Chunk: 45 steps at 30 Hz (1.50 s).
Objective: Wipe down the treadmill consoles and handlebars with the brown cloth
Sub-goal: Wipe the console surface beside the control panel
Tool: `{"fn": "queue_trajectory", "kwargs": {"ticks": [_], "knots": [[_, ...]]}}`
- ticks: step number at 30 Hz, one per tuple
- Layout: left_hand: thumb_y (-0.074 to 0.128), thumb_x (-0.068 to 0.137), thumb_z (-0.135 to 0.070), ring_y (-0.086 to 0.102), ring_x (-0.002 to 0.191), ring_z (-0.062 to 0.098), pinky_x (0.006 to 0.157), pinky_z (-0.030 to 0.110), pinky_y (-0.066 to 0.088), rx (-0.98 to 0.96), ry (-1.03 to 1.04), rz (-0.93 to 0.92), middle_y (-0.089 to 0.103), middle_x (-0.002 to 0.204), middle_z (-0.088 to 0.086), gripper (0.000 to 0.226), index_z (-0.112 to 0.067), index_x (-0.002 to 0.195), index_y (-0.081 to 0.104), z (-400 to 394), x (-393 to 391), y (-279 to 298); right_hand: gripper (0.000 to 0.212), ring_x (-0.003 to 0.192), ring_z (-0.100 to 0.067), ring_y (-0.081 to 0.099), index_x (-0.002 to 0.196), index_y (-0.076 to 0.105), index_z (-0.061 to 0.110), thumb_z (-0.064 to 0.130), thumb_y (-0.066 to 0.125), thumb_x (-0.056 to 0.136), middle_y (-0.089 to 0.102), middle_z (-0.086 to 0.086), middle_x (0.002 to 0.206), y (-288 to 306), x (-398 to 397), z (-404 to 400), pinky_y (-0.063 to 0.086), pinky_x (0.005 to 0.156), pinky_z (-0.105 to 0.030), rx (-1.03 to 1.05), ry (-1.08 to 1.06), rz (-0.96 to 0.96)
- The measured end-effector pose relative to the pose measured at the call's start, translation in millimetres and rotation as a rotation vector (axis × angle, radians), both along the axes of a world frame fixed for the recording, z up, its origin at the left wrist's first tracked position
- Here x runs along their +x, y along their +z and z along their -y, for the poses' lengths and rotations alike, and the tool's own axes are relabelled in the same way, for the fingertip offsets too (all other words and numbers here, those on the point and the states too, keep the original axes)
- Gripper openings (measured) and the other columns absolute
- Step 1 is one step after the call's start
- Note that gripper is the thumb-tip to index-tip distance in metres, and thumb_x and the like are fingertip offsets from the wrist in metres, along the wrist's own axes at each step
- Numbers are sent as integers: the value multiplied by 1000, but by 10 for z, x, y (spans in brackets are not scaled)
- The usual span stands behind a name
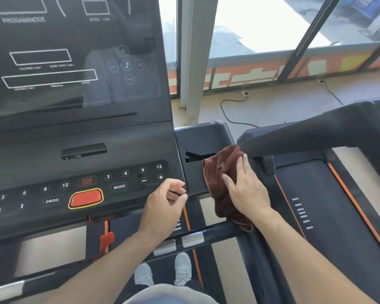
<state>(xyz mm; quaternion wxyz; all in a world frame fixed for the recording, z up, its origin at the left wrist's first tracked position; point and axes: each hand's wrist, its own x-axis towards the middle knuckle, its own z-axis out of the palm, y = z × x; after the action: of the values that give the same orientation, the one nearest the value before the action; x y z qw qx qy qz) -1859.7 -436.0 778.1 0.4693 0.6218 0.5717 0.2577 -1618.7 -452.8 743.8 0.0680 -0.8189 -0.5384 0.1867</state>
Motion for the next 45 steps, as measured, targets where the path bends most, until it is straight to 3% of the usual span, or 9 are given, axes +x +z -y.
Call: {"fn": "queue_trajectory", "kwargs": {"ticks": [5, 12, 18, 22, 25, 31, 36, 40, 45], "knots": [[69, 92, -13, 65, 85, 3, 72, 7, 48, 4, 62, 15, 72, 93, -15, 24, -35, 100, 64, -44, -1, 4, 75, 158, -31, -14, 165, -4, 24, 65, 10, 104, -16, -2, 172, -10, -92, -363, -8, 126, -42, -2, 293, 259], [69, 93, -13, 65, 84, 4, 75, 11, 50, 9, 100, 8, 71, 92, -14, 24, -35, 101, 64, -62, -32, 33, 61, 157, -11, -15, 165, 5, 32, 49, 21, 109, -5, 17, 171, 39, -321, -987, -12, 126, -31, 80, 718, 146], [70, 92, -12, 66, 85, 6, 76, 13, 51, 3, 156, -13, 70, 92, -21, 26, -36, 100, 64, -34, -146, 17, 60, 159, -16, -8, 164, 6, 37, 53, 15, 108, 0, 14, 172, 8, -321, -1594, -6, 128, -37, 25, 571, 154], [70, 91, -11, 66, 84, 6, 75, 10, 49, 23, 172, -34, 70, 92, -21, 25, -34, 100, 65, -29, -226, 63, 66, 147, -28, 37, 151, 46, 32, 62, 11, 104, 46, -2, 158, 52, -318, -1942, 18, 123, -46, -17, 413, 196], [70, 91, -12, 66, 83, 6, 73, 8, 48, 37, 179, -42, 70, 91, -21, 23, -34, 99, 65, -44, -281, 101, 71, 135, -32, 48, 140, 58, 28, 66, 11, 102, 59, -8, 143, 73, -143, -1946, 28, 115, -51, -35, 202, 217], [71, 91, -12, 66, 82, 6, 74, 13, 48, 7, 154, 2, 71, 91, -19, 24, -35, 98, 65, 30, -247, 34, 78, 137, -39, 48, 159, 27, 32, 79, 25, 96, 47, -10, 155, 147, 278, -1588, 39, 110, -51, -75, -195, -217], [70, 91, -13, 66, 81, 4, 71, 10, 48, -32, 87, 24, 71, 91, -20, 24, -35, 98, 65, 109, -176, -35, 78, 136, -37, 50, 158, 31, 35, 81, 25, 95, 51, -7, 153, 123, 280, -964, 38, 112, -52, -31, -263, -368], [70, 91, -12, 65, 80, 3, 70, 7, 46, -56, 68, 49, 72, 90, -15, 22, -32, 98, 66, 113, -148, -39, 73, 135, -35, 51, 161, 20, 37, 74, 27, 99, 50, -5, 154, 91, 154, -345, 41, 110, -52, -32, -239, -258], [70, 92, -13, 66, 81, 4, 70, 8, 47, -68, 85, 64, 71, 90, -21, 21, -33, 98, 66, 80, -193, -48, 79, 154, -27, 27, 165, 6, 27, 71, 15, 100, 15, -4, 172, -3, -177, 182, 29, 123, -47, -8, -56, 157]]}}
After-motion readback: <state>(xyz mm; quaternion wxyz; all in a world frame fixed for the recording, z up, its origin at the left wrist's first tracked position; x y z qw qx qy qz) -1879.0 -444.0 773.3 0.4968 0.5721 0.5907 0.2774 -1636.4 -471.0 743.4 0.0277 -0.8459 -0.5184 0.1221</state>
